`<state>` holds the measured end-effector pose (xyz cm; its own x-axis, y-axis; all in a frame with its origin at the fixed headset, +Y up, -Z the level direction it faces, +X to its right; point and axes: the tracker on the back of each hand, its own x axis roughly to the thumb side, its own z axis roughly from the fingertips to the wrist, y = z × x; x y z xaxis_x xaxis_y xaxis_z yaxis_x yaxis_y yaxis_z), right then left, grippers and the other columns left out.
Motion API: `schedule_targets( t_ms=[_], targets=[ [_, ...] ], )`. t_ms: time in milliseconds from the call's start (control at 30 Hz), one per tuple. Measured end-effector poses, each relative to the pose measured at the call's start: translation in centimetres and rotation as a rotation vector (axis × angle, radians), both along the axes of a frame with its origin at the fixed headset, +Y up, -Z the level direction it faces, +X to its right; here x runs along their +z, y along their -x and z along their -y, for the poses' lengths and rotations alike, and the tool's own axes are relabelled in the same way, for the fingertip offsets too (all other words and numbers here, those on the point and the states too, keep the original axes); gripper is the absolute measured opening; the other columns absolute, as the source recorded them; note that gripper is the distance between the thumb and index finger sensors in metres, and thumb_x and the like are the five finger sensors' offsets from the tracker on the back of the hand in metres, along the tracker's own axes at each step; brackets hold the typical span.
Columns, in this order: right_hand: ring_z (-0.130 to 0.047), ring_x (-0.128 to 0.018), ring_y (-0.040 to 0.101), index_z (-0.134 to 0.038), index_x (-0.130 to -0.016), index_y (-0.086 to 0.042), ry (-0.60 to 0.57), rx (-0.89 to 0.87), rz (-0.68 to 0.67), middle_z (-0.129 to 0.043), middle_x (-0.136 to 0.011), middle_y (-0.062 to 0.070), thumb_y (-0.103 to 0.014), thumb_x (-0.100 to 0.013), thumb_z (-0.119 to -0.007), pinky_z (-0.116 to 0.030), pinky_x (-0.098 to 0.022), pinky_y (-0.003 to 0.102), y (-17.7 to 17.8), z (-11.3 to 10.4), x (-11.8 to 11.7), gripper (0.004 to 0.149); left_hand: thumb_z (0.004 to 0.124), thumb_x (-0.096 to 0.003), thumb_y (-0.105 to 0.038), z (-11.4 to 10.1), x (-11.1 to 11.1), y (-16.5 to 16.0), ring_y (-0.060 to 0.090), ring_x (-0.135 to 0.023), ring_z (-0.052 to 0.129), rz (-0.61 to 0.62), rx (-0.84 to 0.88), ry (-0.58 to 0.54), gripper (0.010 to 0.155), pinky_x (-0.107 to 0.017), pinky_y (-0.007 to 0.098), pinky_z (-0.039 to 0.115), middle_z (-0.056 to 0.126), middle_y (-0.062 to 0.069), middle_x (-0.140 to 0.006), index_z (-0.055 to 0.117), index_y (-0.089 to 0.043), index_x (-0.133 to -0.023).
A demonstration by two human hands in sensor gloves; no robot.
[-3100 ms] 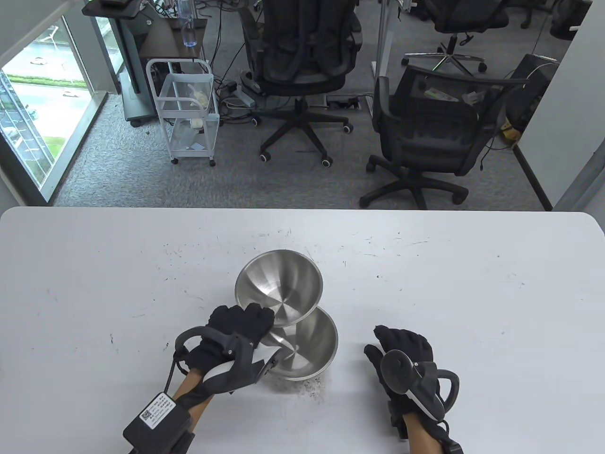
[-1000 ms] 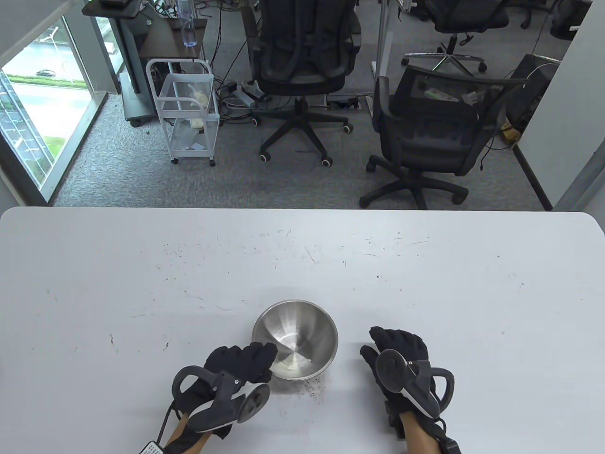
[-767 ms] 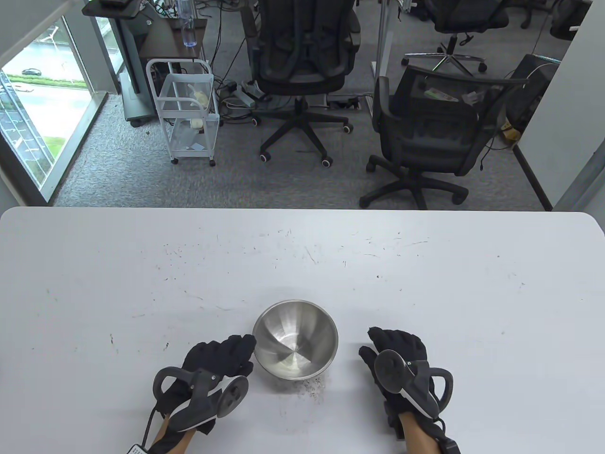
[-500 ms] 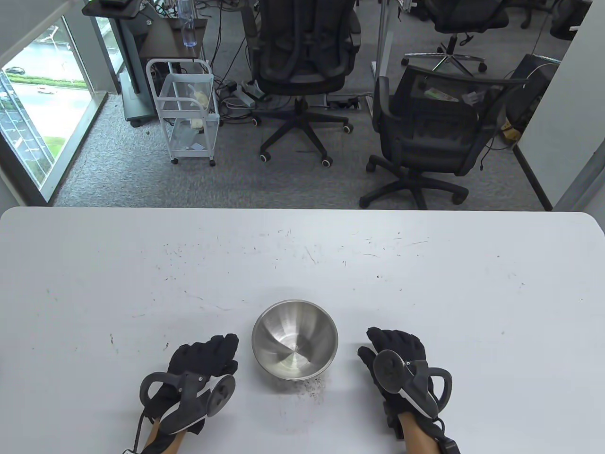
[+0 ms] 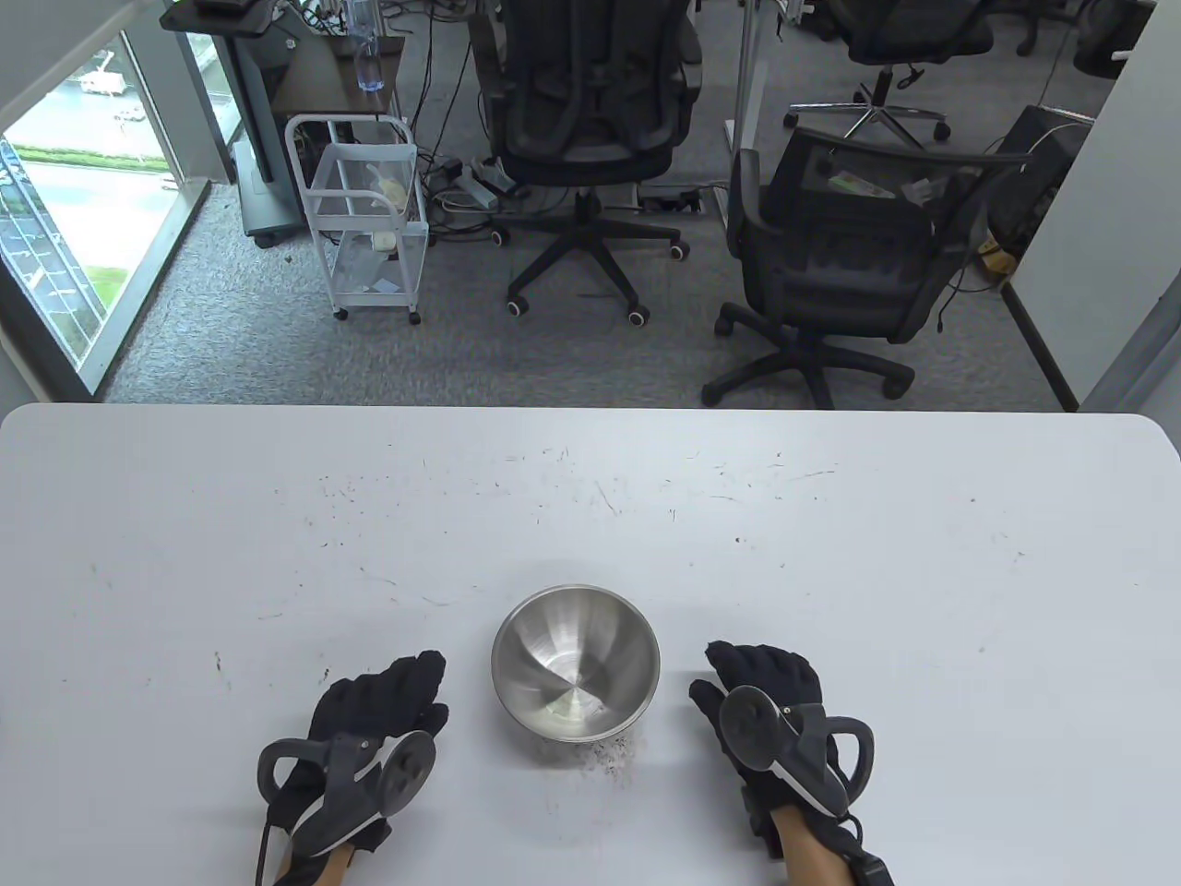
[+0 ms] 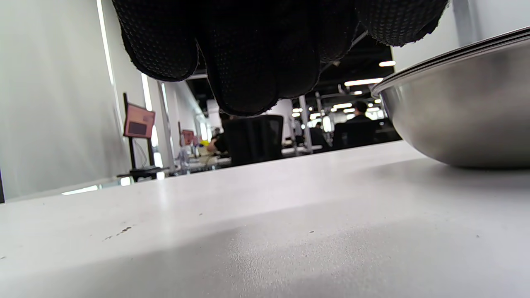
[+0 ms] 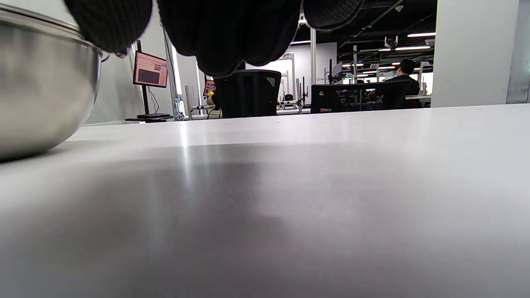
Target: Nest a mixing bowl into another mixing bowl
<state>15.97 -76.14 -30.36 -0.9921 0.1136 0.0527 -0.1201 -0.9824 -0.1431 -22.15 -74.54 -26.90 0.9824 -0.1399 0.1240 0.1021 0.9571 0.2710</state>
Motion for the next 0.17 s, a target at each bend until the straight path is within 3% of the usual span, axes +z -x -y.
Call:
schedule_targets(
  t_ms=[167],
  targets=[
    [-0.087,-0.085,0.023,-0.079,-0.089,-0.033,0.005,0.001,0.002,-0.092,-0.087,-0.008,-0.057,-0.041,-0.079,-0.064,-0.07,0.052,0.01,-0.04,0.01,0.054,0.068,-0.0483,-0.059,0.41,-0.08,-0.01,0.013,-0.079,0.099,0.004,-0.006,0.022,0.062,-0.065,0.048,0.082,0.091,-0.011,-0.101,0.067,-0.04,-0.107]
  ],
)
